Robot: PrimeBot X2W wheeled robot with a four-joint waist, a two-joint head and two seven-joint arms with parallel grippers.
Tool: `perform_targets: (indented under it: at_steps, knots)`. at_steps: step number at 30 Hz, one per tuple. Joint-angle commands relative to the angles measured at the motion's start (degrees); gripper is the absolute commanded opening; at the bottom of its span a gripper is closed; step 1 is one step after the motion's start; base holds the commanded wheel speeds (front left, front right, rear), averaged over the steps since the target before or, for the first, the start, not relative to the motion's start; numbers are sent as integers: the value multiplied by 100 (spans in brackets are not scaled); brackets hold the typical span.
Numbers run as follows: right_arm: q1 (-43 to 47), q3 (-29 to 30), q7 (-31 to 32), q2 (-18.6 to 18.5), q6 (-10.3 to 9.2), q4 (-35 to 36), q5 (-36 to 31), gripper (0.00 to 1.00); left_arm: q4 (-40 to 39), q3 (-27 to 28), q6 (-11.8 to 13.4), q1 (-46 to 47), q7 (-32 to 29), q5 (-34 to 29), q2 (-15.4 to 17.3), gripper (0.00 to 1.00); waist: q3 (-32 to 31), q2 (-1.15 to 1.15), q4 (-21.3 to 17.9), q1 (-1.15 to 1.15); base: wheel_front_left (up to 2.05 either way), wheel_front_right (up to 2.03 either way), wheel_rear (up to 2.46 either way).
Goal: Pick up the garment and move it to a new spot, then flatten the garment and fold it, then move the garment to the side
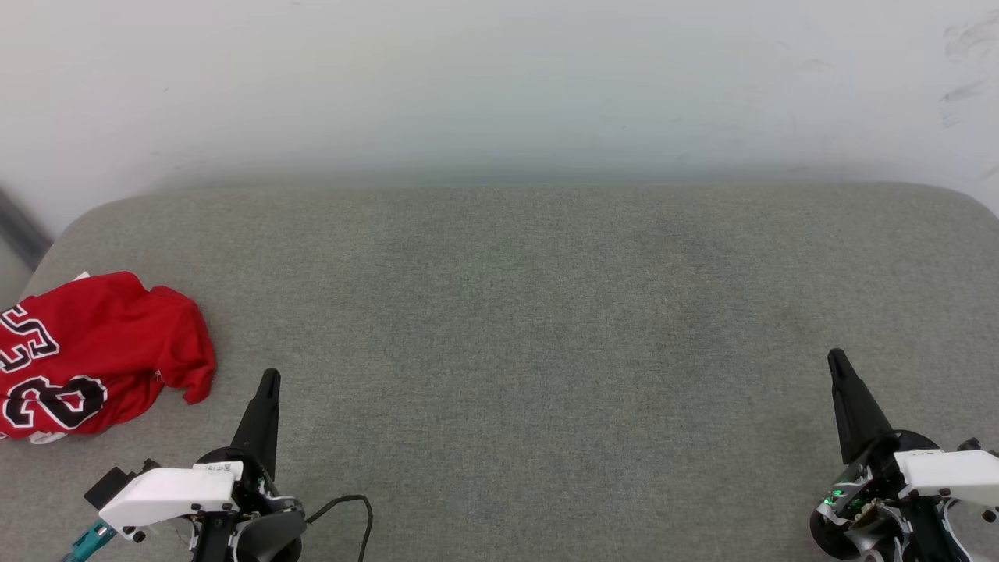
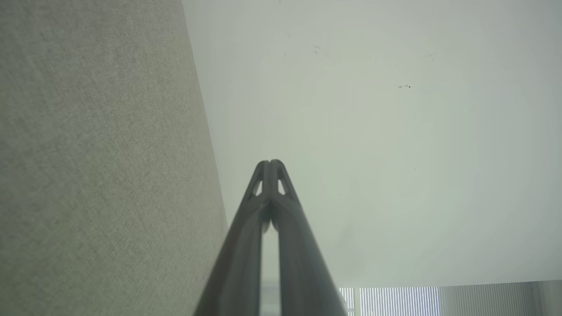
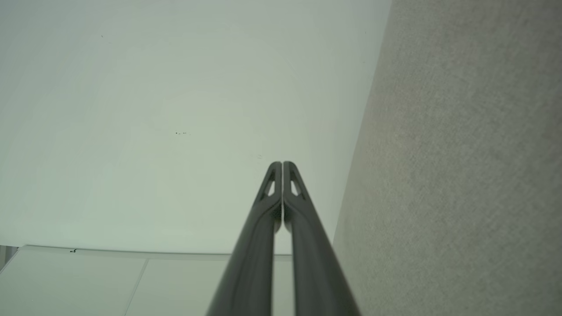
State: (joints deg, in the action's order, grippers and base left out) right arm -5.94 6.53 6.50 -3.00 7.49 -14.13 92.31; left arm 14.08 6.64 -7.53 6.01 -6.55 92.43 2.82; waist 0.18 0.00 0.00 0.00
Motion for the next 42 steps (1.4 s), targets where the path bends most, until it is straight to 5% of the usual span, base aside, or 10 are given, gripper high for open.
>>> perform_targets:
  at_steps: [1,39,40,42]
  knots:
    - [-68,-3,-2,26,0,-2,20,0,-6,5,-19,44,-10,-5,-10,0,0,0,0,0,0,0,0]
    - [-68,-3,-2,26,0,-2,20,0,-6,5,-19,43,-10,-5,-10,0,0,0,0,0,0,0,0]
    - [0,0,-1,0,0,1,-1,100,-1,-1,0,1,0,0,0,100,0,0,0,0,0,0,0]
    - [49,-4,-4,1,-1,-66,-4,100,69,-16,3,-43,7,-2,-5,100,0,0,0,0,0,0,0]
